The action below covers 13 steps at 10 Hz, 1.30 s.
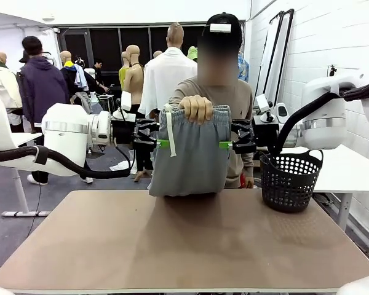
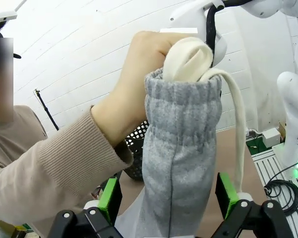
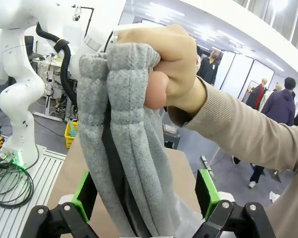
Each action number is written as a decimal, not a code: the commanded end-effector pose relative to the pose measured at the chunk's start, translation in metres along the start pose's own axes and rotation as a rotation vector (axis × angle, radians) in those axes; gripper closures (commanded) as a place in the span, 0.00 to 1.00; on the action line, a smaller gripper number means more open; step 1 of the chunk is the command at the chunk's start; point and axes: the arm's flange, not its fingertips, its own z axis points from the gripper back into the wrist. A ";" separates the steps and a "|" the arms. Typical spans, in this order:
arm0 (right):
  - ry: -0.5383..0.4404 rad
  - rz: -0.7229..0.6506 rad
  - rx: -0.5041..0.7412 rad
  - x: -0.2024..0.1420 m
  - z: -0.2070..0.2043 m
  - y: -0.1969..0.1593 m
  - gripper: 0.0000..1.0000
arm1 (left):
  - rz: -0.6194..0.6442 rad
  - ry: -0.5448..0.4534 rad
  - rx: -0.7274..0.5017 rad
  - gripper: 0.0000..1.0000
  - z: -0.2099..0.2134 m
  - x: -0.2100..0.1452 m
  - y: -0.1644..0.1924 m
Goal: Fold the training pants.
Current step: Grab both ends of the Training pants handed by a person.
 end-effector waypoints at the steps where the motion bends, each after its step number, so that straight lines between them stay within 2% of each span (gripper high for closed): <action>1: -0.024 0.012 -0.001 0.000 -0.008 -0.009 0.00 | -0.027 -0.030 0.025 0.00 -0.012 -0.001 -0.005; 5: -0.040 -0.008 0.012 -0.003 -0.012 -0.012 0.00 | -0.032 -0.039 0.016 0.00 -0.021 -0.002 -0.008; 6: -0.047 -0.010 0.011 -0.003 -0.012 -0.012 0.06 | -0.028 -0.043 0.022 0.00 -0.022 -0.001 -0.009; 7: -0.054 -0.017 0.006 -0.004 -0.013 -0.014 0.25 | -0.026 -0.045 0.027 0.13 -0.021 -0.001 -0.008; 11: -0.068 -0.031 0.013 -0.003 -0.012 -0.015 1.00 | 0.002 -0.053 0.026 0.91 -0.024 -0.003 -0.007; 12: -0.068 -0.042 0.017 -0.004 -0.012 -0.016 1.00 | 0.011 -0.055 0.028 1.00 -0.024 -0.004 -0.007; 13: -0.072 -0.052 0.024 -0.003 -0.012 -0.016 1.00 | 0.021 -0.057 0.037 1.00 -0.024 -0.004 -0.007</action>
